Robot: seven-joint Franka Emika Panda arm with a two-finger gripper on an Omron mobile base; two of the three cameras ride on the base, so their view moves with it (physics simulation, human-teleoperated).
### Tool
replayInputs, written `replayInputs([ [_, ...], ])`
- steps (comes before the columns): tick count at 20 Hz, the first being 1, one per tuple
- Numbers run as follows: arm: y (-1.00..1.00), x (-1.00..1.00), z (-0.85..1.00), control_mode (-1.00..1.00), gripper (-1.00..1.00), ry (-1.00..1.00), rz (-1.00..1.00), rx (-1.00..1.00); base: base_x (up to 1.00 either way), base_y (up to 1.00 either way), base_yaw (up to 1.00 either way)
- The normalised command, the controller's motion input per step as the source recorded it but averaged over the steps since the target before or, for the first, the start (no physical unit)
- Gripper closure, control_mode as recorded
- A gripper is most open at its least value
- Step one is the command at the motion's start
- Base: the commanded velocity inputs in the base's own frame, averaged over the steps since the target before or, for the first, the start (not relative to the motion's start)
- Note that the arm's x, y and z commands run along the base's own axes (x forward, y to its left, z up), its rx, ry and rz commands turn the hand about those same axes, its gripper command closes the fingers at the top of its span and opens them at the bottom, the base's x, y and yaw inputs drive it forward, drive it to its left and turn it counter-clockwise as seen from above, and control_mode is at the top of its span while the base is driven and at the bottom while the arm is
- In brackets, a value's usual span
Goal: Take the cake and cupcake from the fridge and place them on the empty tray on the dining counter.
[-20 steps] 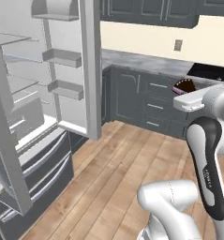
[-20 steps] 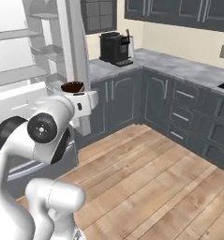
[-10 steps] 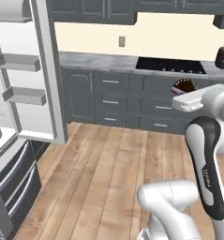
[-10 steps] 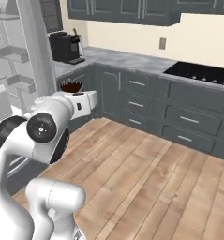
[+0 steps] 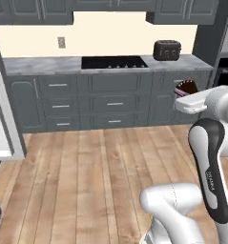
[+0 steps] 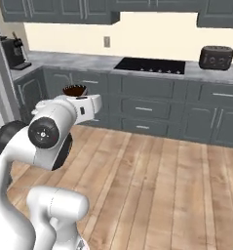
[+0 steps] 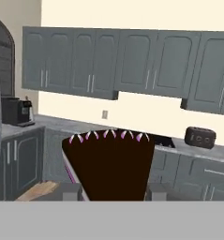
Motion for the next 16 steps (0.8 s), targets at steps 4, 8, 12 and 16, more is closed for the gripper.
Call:
replayInputs([
  [4,0.0,0.0,0.0,1.0,1.0,0.0,0.0,0.0,-0.52,0.0,-0.52],
  [8,0.0,0.0,0.0,1.0,1.0,0.0,0.0,0.0,-0.11,-0.03,-0.55],
  [12,0.0,0.0,0.0,1.0,1.0,0.0,0.0,0.0,-0.05,-0.04,-0.57],
  [16,0.0,0.0,0.0,1.0,1.0,0.0,0.0,0.0,-0.13,0.0,-0.58],
])
